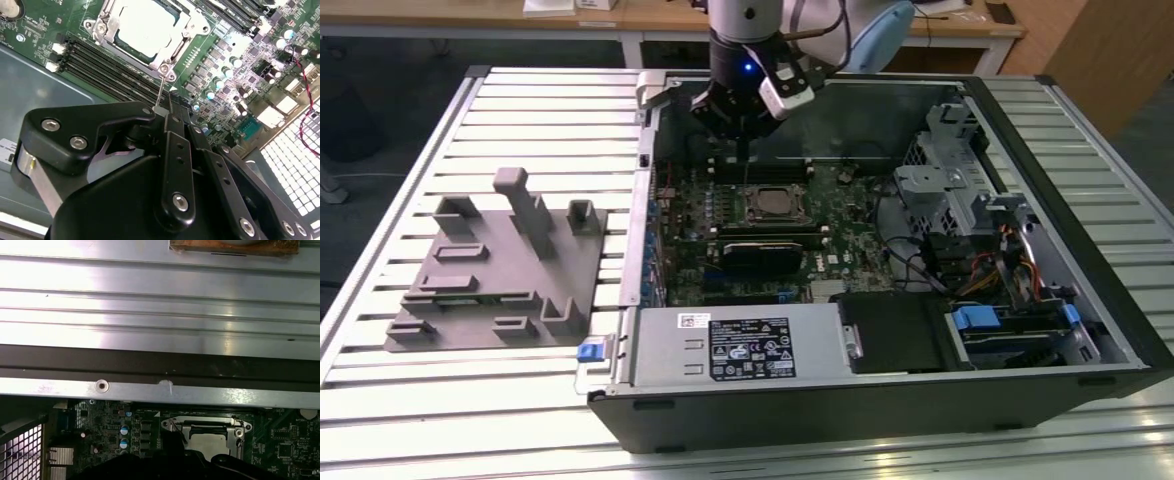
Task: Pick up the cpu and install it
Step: 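Install the first cpu locking lever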
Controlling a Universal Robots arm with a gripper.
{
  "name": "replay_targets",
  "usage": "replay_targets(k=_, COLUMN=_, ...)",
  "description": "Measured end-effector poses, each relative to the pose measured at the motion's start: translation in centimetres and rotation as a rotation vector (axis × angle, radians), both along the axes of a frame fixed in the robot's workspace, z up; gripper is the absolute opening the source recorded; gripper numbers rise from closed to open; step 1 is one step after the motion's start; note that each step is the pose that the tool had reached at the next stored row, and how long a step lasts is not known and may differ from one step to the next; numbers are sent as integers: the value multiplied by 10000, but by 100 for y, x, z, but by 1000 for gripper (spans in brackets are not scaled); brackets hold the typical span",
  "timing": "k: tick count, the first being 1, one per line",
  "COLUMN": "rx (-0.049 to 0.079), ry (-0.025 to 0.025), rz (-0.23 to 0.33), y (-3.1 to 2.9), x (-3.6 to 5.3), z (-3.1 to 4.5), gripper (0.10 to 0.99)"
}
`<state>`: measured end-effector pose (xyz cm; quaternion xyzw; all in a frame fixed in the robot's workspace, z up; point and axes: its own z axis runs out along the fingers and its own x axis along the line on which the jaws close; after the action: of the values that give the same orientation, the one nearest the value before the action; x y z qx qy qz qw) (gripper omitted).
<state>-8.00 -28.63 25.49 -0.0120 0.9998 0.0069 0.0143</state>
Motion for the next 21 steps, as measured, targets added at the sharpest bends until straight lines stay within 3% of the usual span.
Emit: replay_targets(k=21, rx=-10, ry=0, rz=-1, y=0, x=122, z=-6, gripper=106)
